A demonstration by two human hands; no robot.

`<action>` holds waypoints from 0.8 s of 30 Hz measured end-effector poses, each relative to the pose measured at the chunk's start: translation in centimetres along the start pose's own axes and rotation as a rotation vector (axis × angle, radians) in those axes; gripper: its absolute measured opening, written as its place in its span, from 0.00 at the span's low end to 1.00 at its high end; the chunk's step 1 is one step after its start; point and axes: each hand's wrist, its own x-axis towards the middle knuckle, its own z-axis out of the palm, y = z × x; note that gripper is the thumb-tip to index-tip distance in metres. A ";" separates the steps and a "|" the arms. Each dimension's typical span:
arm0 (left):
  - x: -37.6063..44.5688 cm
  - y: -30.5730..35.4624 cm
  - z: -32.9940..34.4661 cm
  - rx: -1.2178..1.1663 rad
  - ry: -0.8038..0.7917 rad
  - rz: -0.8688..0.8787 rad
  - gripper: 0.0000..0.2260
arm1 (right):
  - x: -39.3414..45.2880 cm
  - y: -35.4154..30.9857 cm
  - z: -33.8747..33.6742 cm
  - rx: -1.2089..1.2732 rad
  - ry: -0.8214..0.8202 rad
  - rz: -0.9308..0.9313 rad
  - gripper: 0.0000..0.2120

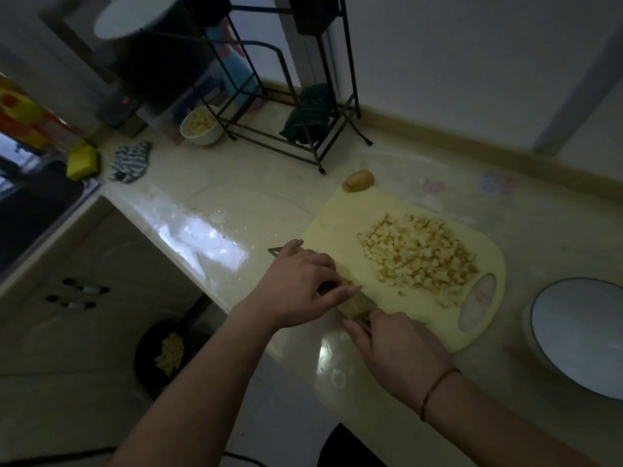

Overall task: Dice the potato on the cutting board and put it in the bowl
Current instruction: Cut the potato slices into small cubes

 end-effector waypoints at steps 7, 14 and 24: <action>-0.1 -0.5 -2.1 -0.133 0.187 0.085 0.27 | -1.3 -0.3 0.0 0.070 0.001 -0.030 0.25; -3.4 -5.9 -2.3 -0.158 1.059 -0.297 0.07 | -2.2 1.3 -2.9 0.717 -0.157 0.235 0.26; 2.5 -4.4 4.9 0.021 0.137 0.407 0.17 | -3.8 4.4 -6.4 1.072 -0.243 0.538 0.25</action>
